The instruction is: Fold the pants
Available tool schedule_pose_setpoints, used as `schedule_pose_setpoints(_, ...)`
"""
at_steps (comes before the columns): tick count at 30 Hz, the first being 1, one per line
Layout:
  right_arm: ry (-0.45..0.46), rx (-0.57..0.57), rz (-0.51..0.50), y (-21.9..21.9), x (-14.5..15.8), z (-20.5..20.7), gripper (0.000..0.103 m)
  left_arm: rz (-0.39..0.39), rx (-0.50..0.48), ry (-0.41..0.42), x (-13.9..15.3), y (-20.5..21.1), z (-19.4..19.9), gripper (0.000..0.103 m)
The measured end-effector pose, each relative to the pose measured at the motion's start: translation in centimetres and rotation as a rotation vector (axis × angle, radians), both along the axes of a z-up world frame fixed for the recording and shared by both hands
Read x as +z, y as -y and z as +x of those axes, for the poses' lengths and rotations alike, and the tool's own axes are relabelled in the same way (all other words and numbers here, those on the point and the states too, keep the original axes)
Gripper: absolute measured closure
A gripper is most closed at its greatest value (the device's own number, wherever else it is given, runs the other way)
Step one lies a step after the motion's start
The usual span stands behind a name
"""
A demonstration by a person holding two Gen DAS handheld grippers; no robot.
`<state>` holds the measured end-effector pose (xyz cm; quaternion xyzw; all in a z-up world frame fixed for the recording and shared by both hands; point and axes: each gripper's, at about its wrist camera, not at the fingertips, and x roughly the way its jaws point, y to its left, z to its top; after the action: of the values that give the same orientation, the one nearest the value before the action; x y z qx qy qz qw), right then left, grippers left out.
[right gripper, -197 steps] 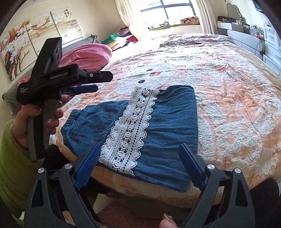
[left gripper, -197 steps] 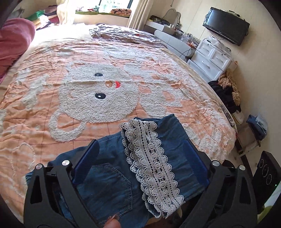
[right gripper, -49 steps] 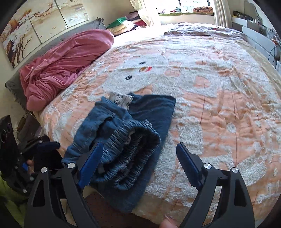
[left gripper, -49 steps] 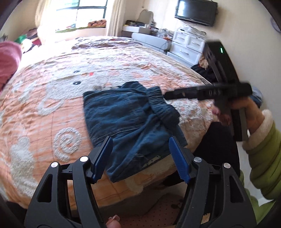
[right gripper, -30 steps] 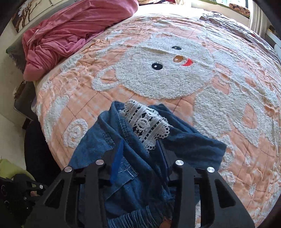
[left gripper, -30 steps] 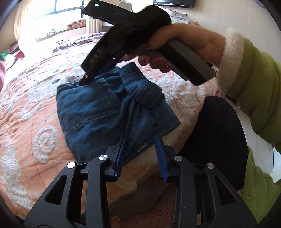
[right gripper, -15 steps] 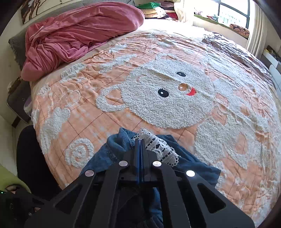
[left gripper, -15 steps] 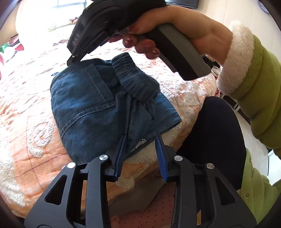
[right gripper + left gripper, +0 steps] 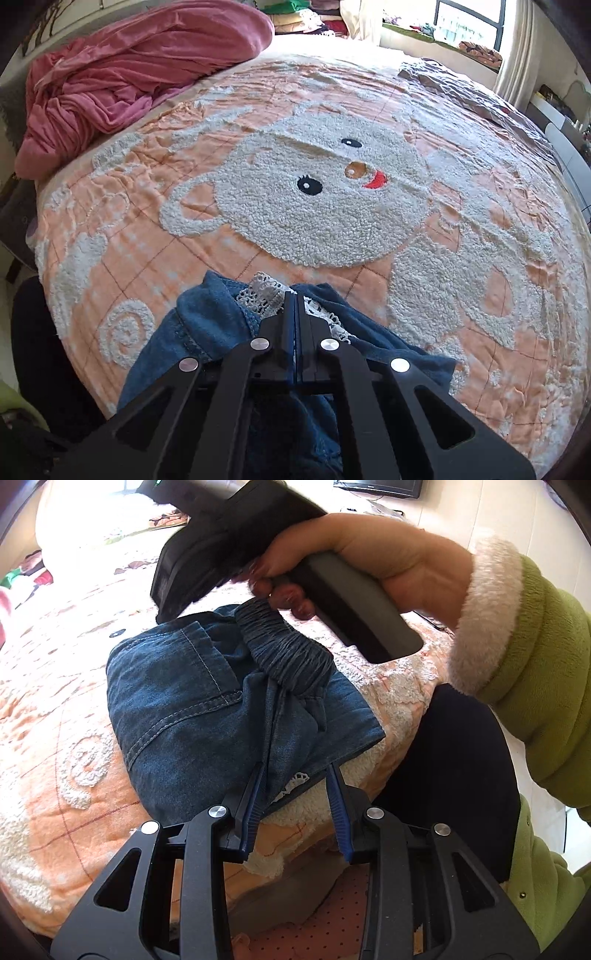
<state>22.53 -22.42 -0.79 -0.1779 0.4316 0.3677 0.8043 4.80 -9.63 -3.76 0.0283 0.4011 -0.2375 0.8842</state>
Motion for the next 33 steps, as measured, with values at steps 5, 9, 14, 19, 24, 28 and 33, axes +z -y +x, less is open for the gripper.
schedule_pose_setpoints(5,-0.007,0.027,0.109,2.6,3.1,-2.3,0.102,-0.002,0.003,-0.001,0.0,0.0,0.1,0.077)
schedule_pose_setpoints(9,-0.003,0.042,0.127,4.3,4.1,-4.4,0.083,-0.006,0.007,-0.001,0.0,0.0,0.0,0.077)
schedule_pose_setpoints(14,-0.008,0.036,0.164,6.8,4.4,-6.7,0.075,-0.011,0.011,0.003,0.3,-0.1,-0.2,0.077)
schedule_pose_setpoints(19,-0.015,0.021,0.199,9.1,4.2,-8.7,0.062,-0.053,0.012,0.040,2.6,-0.8,-1.5,0.070)
schedule_pose_setpoints(24,-0.016,-0.020,0.229,12.1,3.7,-9.9,0.061,-0.079,0.060,0.128,5.9,-3.3,-2.8,0.064)
schedule_pose_setpoints(28,-0.021,-0.070,0.249,14.6,3.1,-10.9,0.056,-0.066,0.173,0.110,6.0,-6.1,-1.4,0.057)
schedule_pose_setpoints(33,-0.057,-0.083,0.295,15.8,1.9,-13.9,0.056,-0.064,0.254,0.086,6.0,-7.9,1.6,0.048)
